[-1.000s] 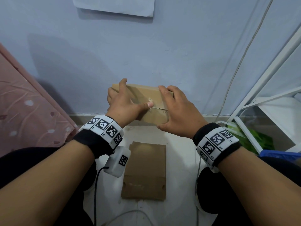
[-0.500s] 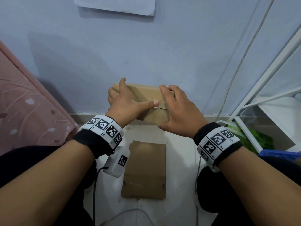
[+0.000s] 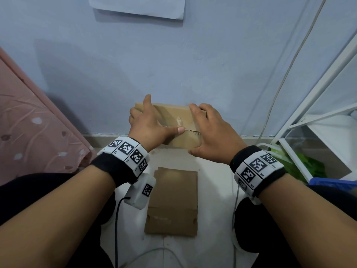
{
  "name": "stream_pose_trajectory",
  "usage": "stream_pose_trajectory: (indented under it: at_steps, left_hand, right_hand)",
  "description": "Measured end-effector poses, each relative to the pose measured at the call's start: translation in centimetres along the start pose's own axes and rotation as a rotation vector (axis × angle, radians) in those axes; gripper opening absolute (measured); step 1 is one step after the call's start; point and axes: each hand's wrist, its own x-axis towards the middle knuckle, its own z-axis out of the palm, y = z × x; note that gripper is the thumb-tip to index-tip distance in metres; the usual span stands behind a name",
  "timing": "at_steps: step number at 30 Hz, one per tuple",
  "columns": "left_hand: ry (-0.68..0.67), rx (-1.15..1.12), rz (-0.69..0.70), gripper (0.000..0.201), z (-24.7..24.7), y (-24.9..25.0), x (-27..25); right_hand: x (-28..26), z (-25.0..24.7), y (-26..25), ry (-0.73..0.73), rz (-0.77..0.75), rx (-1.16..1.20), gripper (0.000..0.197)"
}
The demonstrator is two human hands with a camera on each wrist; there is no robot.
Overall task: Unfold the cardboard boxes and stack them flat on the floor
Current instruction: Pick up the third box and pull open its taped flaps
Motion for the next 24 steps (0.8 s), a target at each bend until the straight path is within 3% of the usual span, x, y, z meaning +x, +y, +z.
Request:
stream_pose_trajectory:
  at_steps: [16, 24]
  left_hand:
    - [-0.015, -0.006, -0.004, 0.121, -0.7, -0.3, 0.6]
    - [0.000, -0.027, 0.025, 0.101, -1.4, -0.5, 0.7]
  right_hand:
    - [0.1, 0.2, 0.3, -0.008, 0.014, 0.025, 0.119]
    - [0.0, -0.2, 0.8, -0.015, 0.026, 0.015, 0.120]
